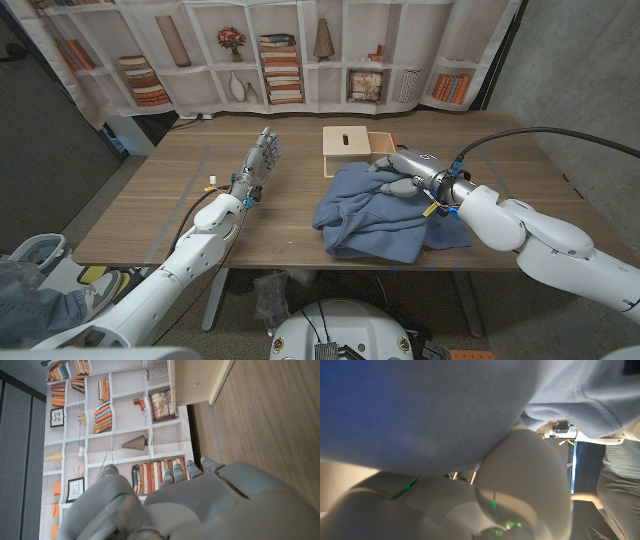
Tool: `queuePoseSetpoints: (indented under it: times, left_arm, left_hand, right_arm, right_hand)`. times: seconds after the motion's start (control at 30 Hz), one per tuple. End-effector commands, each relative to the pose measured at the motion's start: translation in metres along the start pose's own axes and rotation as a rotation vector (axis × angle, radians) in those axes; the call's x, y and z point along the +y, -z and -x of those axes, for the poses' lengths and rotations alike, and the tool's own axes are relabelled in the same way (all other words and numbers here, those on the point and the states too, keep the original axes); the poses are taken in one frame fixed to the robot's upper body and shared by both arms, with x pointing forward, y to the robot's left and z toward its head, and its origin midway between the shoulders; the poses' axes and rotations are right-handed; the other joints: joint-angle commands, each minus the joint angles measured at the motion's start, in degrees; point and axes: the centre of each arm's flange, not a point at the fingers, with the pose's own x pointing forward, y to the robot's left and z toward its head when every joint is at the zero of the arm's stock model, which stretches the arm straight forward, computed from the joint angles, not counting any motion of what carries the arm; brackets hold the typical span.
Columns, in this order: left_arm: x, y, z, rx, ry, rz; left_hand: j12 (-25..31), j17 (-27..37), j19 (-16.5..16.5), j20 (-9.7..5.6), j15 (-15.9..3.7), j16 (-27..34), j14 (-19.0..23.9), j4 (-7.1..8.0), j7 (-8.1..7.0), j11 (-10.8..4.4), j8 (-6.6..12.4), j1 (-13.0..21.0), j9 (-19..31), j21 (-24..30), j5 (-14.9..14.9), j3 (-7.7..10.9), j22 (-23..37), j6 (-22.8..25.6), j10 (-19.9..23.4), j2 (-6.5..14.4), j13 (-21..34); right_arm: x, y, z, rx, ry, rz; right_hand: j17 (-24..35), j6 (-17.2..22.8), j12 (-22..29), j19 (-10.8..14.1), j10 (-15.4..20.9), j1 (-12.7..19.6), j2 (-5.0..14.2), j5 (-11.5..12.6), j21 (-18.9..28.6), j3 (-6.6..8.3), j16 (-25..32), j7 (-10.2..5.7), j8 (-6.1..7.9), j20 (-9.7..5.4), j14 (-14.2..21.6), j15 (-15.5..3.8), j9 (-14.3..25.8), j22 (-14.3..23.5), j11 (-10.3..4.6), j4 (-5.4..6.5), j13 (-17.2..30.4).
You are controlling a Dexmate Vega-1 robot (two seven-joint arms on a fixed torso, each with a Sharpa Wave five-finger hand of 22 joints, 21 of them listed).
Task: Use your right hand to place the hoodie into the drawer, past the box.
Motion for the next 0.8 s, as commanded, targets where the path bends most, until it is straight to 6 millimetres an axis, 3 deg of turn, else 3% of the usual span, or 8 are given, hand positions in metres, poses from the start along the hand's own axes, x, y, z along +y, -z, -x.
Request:
queuePoseSetpoints:
  times: [0.03,0.8]
  left_arm:
    - [0.004,0.004,0.001,-0.002,-0.004,0.011]
    - [0.001,-0.001,0.002,-0.012,0.0,0.004]
  left_hand:
    - [0.25,0.28,-0.31,-0.56,0.11,0.37,-0.29,0.17,0.05,0.09,0.09,0.38,0.22,0.3,-0.15,-0.39,0.2,0.07,-0.32,0.49,0.2]
    - [0.25,0.28,-0.35,-0.57,0.2,0.36,-0.33,0.15,0.08,-0.11,0.06,0.49,0.22,0.3,-0.25,-0.56,0.2,0.03,-0.34,0.59,0.2]
  right_arm:
    - [-0.014,-0.004,0.002,0.001,0.003,-0.013]
    - [-0.044,-0.003,0.02,0.017,0.063,-0.053]
  right_hand:
    - [0.39,0.68,-0.29,0.58,0.74,10.69,11.43,0.36,0.33,0.62,0.28,0.06,-0.07,-9.61,0.99,-5.18,0.12,-0.01,-0.41,0.06,-0.01]
    - [1.12,1.23,-0.44,1.39,1.95,10.54,11.45,0.33,1.09,1.11,0.75,-0.03,-0.2,-9.61,2.3,-5.2,0.37,-0.39,-0.23,-0.01,0.0]
